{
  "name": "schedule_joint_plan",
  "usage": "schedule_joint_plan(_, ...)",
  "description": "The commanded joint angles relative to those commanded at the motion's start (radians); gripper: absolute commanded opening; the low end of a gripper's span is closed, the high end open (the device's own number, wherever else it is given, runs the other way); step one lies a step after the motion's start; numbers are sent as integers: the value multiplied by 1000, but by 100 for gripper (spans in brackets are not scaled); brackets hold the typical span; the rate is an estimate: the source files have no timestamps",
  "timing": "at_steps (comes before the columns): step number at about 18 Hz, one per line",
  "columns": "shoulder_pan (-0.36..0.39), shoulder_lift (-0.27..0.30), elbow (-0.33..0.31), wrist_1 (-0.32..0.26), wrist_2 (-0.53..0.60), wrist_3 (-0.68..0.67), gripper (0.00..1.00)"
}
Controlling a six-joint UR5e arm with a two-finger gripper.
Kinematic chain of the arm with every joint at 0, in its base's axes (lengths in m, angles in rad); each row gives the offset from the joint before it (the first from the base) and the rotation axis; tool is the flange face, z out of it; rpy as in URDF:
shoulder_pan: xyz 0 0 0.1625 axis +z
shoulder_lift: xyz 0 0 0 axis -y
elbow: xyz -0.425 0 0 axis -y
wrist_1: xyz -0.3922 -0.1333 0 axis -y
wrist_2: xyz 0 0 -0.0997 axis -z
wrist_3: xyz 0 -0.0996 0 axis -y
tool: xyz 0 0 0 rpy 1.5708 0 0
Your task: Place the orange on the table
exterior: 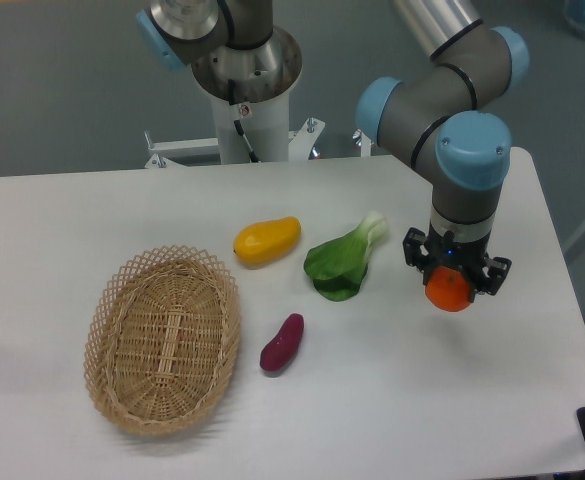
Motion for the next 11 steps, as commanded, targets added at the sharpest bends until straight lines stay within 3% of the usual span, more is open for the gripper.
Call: schedule_joint_plan(11,-2,-8,-20,11,23,-1,30)
